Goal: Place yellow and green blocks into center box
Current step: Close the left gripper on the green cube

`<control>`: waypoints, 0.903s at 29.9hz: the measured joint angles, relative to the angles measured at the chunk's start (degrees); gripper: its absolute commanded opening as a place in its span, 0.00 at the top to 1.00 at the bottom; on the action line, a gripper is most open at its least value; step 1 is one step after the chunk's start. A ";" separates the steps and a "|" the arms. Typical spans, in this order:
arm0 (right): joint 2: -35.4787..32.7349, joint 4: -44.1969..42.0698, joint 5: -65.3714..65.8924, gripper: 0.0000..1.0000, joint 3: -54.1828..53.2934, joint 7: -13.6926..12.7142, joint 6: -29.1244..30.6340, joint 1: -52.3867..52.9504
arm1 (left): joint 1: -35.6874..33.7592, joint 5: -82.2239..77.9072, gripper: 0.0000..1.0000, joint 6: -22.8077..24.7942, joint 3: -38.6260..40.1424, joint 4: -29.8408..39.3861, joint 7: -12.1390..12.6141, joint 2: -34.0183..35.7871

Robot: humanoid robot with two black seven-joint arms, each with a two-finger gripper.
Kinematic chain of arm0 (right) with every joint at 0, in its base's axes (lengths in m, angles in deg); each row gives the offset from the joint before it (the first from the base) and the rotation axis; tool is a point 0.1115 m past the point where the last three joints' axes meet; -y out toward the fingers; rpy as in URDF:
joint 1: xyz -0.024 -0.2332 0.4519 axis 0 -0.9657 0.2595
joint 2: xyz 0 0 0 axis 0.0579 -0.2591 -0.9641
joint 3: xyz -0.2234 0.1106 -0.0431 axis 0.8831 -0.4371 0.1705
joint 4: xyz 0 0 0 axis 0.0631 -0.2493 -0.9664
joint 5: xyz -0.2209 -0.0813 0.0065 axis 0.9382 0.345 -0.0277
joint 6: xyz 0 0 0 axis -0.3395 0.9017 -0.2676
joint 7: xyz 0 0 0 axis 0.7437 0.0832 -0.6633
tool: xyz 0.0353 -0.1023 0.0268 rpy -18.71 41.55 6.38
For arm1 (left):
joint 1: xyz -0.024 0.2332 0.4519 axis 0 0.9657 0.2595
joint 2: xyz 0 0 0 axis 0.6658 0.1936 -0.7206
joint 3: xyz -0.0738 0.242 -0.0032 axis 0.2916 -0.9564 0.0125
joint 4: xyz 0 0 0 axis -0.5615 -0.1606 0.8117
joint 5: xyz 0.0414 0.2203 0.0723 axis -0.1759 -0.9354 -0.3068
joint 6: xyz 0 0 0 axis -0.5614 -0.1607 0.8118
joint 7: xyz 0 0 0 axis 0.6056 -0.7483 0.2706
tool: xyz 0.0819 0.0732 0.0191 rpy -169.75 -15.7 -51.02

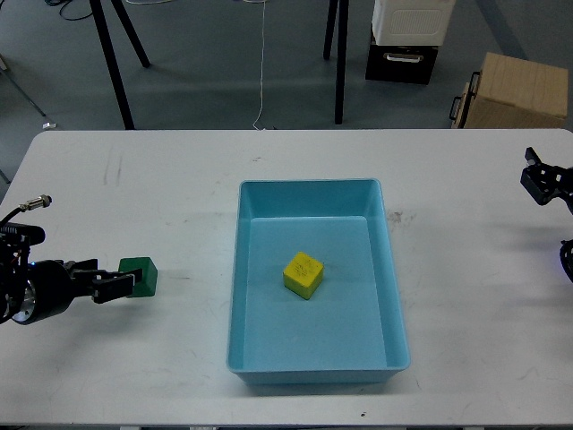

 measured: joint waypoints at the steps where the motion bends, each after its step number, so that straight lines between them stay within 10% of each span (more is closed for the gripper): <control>1: 0.00 0.00 0.00 0.00 0.00 0.00 0.00 0.00 | 0.04 0.00 0.00 0.00 -0.01 0.00 0.00 -0.06; 27: -1.72 0.19 -0.01 0.00 -0.35 0.01 0.11 -0.61 | -0.82 -0.02 0.00 2.12 -0.16 -1.46 -0.68 -1.80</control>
